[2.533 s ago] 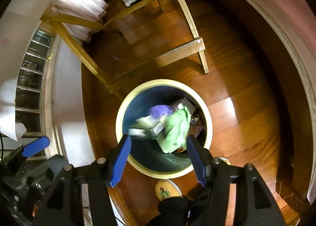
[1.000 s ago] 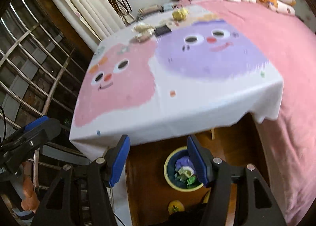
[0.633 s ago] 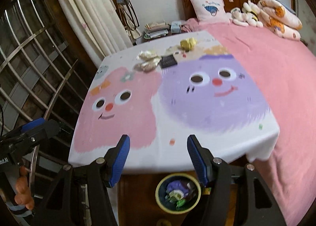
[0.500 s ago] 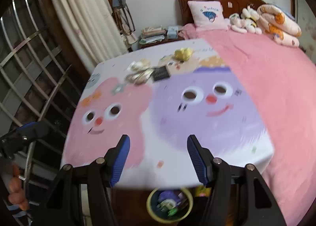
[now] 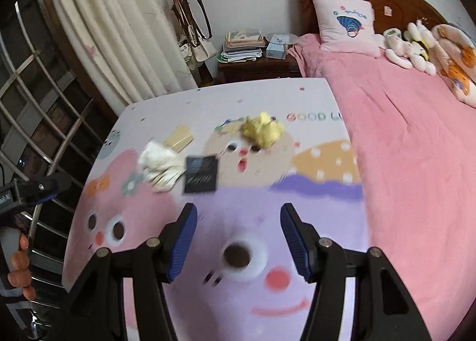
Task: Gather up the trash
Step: 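Grasp the white tissue with the left gripper while the right grasps the yellow paper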
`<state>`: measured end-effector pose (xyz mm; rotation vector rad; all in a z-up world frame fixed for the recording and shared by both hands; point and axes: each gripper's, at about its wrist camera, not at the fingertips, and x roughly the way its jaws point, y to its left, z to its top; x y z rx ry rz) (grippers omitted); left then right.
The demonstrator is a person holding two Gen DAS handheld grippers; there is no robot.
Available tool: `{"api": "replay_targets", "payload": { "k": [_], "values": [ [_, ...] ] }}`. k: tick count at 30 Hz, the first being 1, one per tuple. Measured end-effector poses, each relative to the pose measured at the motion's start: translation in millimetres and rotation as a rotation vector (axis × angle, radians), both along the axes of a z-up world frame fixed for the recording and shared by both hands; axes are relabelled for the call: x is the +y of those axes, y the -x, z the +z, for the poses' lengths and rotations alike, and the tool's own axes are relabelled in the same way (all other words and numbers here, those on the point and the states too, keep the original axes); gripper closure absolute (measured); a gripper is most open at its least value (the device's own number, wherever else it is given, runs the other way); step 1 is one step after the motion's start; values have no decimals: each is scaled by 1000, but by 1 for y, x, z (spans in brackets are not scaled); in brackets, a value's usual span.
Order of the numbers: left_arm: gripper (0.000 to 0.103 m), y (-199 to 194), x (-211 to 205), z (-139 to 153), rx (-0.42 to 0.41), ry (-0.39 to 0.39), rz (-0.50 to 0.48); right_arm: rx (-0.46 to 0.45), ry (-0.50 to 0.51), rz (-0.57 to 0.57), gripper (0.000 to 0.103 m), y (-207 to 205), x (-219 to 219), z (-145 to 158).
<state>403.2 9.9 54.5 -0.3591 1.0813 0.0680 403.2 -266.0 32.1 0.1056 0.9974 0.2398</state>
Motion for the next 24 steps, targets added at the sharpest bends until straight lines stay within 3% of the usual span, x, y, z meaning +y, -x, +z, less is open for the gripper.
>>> {"api": "replay_targets", "payload": {
  "k": [5,12,24],
  "values": [
    [1,-58,-3,-38,87,14,56,44,-17,12,46,-70,-15,-24],
    [2,-96,8,-82,169,46,126,101,-62,15,46,-140,-17,-57],
    [4,-115,14,-140,267,69,158,207,-80,67,46,-174,-7,-106]
  ]
}}
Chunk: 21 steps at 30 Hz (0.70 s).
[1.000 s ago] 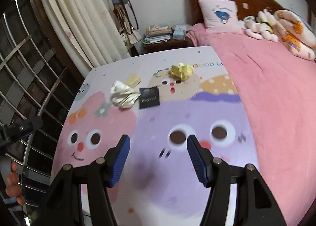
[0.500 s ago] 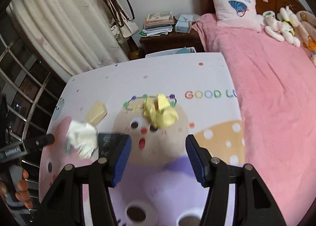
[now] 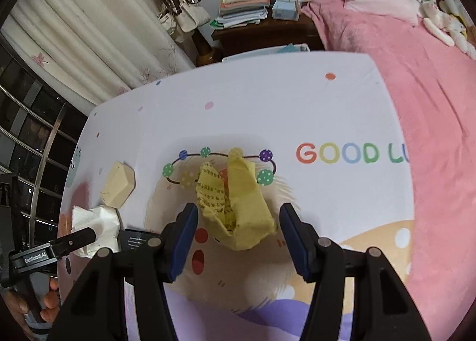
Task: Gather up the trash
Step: 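Grasp the white tissue with the left gripper while the right grasps the yellow paper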
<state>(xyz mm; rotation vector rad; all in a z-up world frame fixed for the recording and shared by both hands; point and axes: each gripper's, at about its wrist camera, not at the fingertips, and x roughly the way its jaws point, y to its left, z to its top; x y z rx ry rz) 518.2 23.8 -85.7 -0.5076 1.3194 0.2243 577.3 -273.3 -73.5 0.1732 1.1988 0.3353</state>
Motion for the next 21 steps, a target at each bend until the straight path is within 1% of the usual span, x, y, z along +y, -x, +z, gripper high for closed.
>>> {"api": "replay_targets", "payload": {
  "k": [2,3,6,8,9,10,11,12,13,15,19,21],
  "values": [
    [4,-2,-1,-7,6,20,1,8,-4,4,49,0,1,-4],
    [5,-3,-2,-10,9,26,2,15,-13,13,56,-2,1,-7],
    [11,-5,-7,-20,25,50,-5,20,-25,25,59,-1,2,-12],
    [15,-8,-14,-19,11,32,-22,19,-33,34,62,1,2,-12],
    [20,-8,-17,-18,10,25,-30,17,-38,36,63,1,2,-13],
    [29,-9,-20,-18,4,19,-39,15,-37,39,64,2,3,-13],
    [36,-12,-24,-16,-7,21,-50,11,-36,41,64,3,3,-13],
    [50,-13,-26,-14,-15,29,-57,8,-36,42,64,4,2,-13],
    [51,-13,-28,-12,-18,30,-60,8,-38,42,66,4,3,-13],
    [55,-15,-32,-8,-28,3,-62,9,-50,44,68,6,3,-13],
    [68,-11,-41,4,-52,-58,-90,0,-59,54,71,15,5,-8],
    [70,-6,-42,11,-54,-76,-96,-14,-65,59,71,23,7,-1]
  ]
}}
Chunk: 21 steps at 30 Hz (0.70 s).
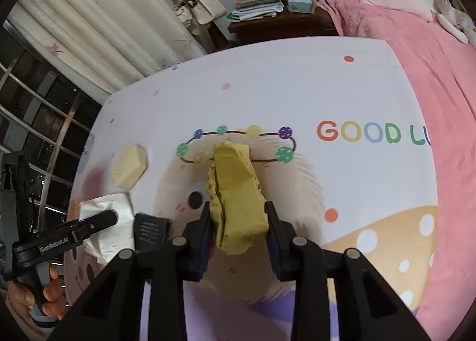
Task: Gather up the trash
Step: 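Grasp the white tissue with the left gripper while the right grasps the yellow paper, then lift the tissue and yellow paper off the table toward the bin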
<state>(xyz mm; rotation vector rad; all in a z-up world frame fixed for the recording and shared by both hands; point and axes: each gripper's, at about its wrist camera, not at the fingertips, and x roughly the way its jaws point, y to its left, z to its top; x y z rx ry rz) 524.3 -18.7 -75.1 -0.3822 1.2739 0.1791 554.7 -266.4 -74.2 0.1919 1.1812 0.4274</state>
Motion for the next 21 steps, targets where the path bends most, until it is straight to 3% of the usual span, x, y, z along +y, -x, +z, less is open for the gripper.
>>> {"api": "replay_targets", "payload": {
  "k": [12,21],
  "values": [
    [71,60,-14,56,-78,-31,-90,-37,-77,38,72,81,22,47],
    [71,189,9,103,-178,-58,-207,-71,-59,24,72,198,54,80]
  ]
}}
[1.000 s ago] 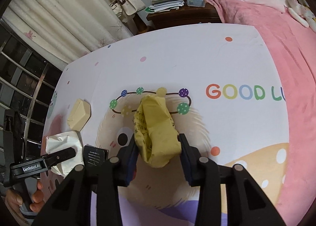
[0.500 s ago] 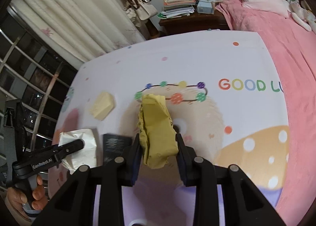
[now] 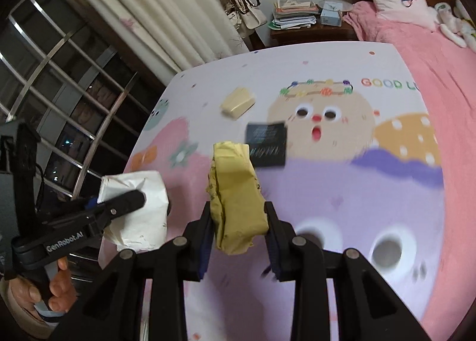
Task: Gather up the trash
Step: 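Lift the tissue and yellow paper off the table toward the bin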
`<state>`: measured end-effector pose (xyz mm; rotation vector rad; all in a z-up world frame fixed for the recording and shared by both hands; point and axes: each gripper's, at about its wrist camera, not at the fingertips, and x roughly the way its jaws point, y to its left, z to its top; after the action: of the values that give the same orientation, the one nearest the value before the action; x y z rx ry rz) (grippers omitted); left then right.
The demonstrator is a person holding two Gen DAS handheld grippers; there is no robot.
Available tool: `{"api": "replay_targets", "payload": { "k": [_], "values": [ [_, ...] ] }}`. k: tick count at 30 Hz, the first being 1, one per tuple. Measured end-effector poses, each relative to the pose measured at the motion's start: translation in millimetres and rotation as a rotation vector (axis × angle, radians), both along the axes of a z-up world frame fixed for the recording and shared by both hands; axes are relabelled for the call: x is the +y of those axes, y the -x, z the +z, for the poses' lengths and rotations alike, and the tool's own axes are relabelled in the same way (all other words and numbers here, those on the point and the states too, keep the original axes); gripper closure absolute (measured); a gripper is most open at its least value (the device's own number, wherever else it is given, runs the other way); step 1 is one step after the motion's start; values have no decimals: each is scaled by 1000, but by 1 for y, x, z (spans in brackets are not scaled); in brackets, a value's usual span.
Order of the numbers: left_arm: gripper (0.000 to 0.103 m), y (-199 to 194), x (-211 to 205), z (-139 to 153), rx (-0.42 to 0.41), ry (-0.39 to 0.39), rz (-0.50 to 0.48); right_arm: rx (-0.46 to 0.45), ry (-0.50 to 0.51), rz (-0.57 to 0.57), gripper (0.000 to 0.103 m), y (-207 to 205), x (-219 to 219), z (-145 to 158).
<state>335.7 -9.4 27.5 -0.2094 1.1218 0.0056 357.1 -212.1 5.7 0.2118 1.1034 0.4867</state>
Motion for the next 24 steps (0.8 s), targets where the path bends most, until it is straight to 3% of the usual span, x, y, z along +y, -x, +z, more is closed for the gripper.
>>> {"api": "replay_targets", "payload": {
  "k": [12,20,24],
  "values": [
    [70,161,29,18,-117,-51,-249,-20,20,-199,72,183,49,13],
    [70,237,45,-8,-50,2,-321,79,73,-238,72,272,73,-9],
    [70,267,40,-24,-22,-14,-364,130,94,-235,72,299,78,-26]
  ]
}}
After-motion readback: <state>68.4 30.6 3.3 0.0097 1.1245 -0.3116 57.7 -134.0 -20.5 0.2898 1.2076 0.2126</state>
